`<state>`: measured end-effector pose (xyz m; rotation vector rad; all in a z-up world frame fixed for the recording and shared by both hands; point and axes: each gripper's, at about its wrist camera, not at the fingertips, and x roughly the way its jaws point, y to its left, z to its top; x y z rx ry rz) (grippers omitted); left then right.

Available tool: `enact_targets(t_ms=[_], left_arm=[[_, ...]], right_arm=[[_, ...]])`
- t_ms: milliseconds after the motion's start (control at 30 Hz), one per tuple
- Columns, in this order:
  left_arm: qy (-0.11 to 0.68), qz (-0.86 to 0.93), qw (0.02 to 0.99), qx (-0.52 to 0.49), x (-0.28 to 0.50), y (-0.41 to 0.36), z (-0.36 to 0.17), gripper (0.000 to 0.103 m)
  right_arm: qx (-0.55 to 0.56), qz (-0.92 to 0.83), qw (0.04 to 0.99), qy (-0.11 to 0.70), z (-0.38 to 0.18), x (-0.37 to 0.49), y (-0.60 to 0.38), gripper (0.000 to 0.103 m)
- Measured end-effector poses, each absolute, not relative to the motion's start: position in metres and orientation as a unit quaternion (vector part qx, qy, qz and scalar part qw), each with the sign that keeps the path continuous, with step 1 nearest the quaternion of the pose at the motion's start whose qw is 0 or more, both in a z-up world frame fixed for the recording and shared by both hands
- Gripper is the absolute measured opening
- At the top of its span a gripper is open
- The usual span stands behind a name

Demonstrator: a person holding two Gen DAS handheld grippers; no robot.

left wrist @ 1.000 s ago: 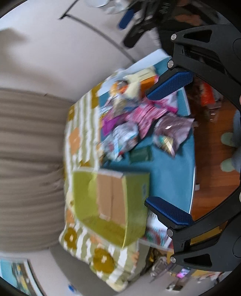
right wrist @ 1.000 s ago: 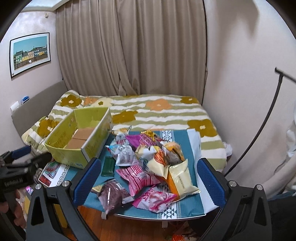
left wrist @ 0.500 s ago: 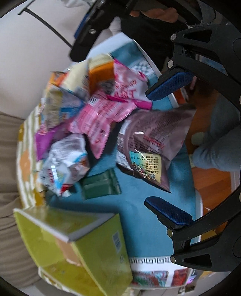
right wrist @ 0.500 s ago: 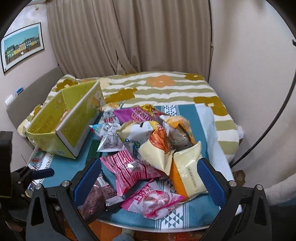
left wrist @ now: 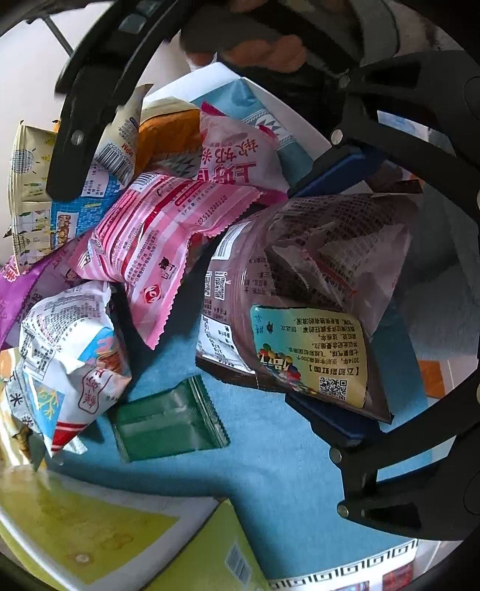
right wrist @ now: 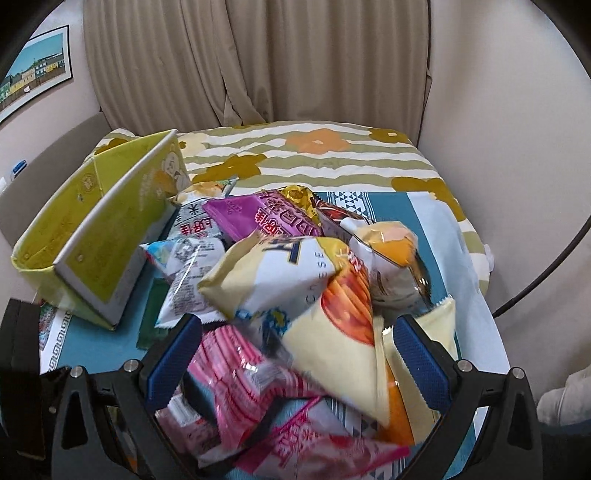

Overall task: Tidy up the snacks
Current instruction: 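Grasp the dark purple snack bag with the left gripper while the right gripper grasps the cheese chip bag, then carry both bags over the yellow box and release them inside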

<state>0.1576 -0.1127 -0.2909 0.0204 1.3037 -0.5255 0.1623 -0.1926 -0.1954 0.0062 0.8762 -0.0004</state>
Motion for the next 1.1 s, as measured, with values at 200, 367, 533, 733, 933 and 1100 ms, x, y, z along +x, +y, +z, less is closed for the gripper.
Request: enact_targets(t_ms=[200,367,533,733,933,1100], left_arm=[[0.600,-0.249,0.760,0.010,0.164,-0.102,-0.289,0.083],[0.599,-0.251,0.761,0.002,0.165,-0.089,-0.288,0.078],[0.599,-0.245,0.762,0.001,0.161,-0.079,-0.278,0.078],[0.596,-0.234,0.768,-0.001,0.154,-0.078,-0.269,0.078],[0.581,-0.216,0.785,-0.003,0.144,-0.081,-0.246,0.078],[0.557,-0.203,0.805,-0.013,0.131,-0.074,-0.216,0.078]], right_arm=[[0.000,-0.008,0.902,0.432,-0.205,0.178,-0.194,0.103],[-0.001,-0.009,0.898,0.441,-0.211,0.183,-0.194,0.084],[-0.012,-0.023,0.897,0.440,-0.212,0.182,-0.193,0.064],[-0.002,-0.019,0.903,0.430,-0.206,0.175,-0.194,0.061],[-0.003,-0.012,0.909,0.416,-0.189,0.166,-0.192,0.061],[-0.009,-0.004,0.914,0.406,-0.165,0.152,-0.191,0.061]])
